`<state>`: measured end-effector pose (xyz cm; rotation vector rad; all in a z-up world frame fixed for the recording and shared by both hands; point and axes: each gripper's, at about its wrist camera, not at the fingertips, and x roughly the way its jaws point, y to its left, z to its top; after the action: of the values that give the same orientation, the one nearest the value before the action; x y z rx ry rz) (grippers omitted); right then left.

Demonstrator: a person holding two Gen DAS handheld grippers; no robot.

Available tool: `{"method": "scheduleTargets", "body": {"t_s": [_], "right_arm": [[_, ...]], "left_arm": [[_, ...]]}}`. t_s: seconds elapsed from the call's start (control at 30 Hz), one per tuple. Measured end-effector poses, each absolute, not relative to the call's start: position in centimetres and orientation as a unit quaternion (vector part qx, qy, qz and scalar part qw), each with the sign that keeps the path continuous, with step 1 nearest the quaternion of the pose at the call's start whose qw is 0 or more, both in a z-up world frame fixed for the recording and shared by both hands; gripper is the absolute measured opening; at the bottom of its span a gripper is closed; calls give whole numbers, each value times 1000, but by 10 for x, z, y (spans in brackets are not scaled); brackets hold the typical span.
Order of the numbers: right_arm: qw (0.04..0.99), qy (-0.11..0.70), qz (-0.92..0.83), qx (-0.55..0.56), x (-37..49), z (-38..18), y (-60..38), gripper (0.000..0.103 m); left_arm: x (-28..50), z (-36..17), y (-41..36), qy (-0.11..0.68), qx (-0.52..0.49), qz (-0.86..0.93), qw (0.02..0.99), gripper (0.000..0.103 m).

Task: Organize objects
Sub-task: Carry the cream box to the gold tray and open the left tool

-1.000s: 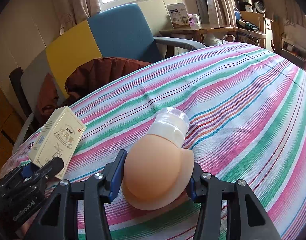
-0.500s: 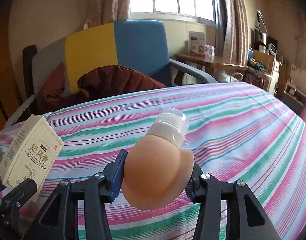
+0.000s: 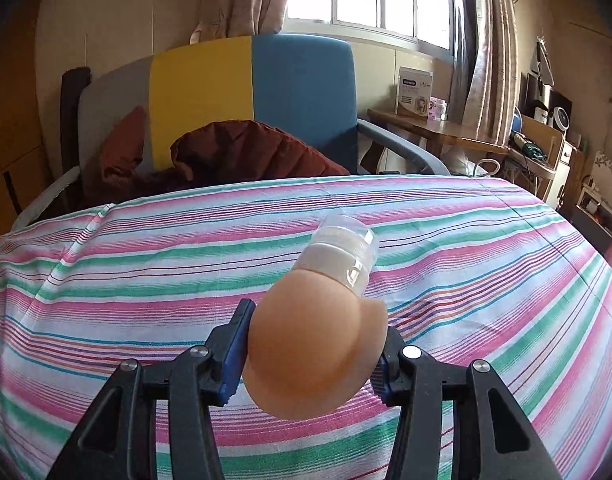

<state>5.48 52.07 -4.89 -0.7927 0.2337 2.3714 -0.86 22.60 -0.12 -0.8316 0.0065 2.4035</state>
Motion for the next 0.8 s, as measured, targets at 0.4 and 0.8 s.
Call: {"method": "scheduleTargets", "body": {"t_s": [0.4,0.8], "right_arm": [[297,41,901,-313,48,-48,501,51],[293,-3,899,-325,40,-50,485,51]], "left_arm": [[-57,-7,113,-82,-362,913,168,52],[-99,-44,59,-150,-445,878,93,52]]}}
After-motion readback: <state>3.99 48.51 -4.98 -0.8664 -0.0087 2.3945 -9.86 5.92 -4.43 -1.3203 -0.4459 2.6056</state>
